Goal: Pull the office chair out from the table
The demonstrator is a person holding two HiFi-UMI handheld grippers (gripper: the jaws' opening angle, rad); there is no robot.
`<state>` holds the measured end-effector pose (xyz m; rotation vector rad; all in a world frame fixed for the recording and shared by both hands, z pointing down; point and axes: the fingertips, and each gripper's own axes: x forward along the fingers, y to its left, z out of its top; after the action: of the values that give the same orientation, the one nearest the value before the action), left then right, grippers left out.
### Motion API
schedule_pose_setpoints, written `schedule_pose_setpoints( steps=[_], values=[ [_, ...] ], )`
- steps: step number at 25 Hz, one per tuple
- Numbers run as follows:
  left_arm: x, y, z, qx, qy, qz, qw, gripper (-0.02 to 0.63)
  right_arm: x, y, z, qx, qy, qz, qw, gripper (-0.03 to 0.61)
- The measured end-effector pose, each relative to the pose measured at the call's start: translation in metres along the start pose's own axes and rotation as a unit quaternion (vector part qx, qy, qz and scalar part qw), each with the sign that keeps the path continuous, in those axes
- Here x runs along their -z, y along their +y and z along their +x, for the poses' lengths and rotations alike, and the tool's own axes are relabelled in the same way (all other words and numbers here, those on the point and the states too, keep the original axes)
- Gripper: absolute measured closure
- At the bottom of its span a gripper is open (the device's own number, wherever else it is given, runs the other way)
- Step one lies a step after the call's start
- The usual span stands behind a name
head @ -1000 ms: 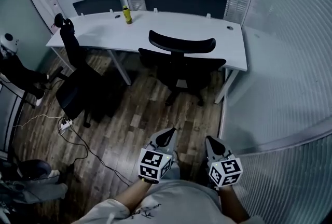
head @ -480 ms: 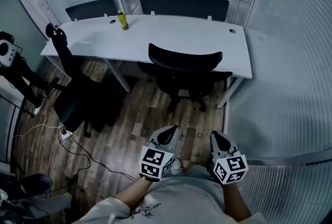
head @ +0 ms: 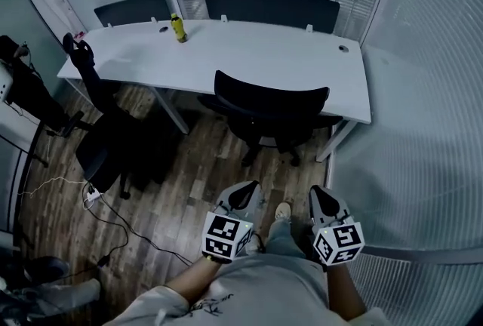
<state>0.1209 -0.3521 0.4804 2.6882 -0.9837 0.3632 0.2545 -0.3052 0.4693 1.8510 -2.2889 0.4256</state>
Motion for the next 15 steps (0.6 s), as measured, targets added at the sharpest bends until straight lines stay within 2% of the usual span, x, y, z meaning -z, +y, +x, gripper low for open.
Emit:
schedule_pose_setpoints(
  steps=[6, 11, 12, 15],
  values=[
    [-0.02, 0.018, 0.03, -0.024, -0.01, -0.001, 0.9997, 0.6, -0.031, -0.028, 0.035, -0.015, -0.016, -0.015, 1.0, 0.571],
    [-0.028, 0.033, 0.058, -0.051, -0.013, -0.006, 0.9986, 0.592, -0.04, -0.055, 0.063, -0.023, -0.008, -0.03, 0.999, 0.571],
    [-0.029, 0.035, 0.065, -0.056, -0.014, -0.007, 0.9983, 0.578, -0.041, -0.062, 0.068, -0.025, -0.008, -0.032, 0.999, 0.571],
    [-0.032, 0.042, 0.084, -0.068, -0.015, -0.01, 0.9975, 0.478, -0.047, -0.08, 0.085, -0.032, -0.015, -0.042, 0.999, 0.571]
  ],
)
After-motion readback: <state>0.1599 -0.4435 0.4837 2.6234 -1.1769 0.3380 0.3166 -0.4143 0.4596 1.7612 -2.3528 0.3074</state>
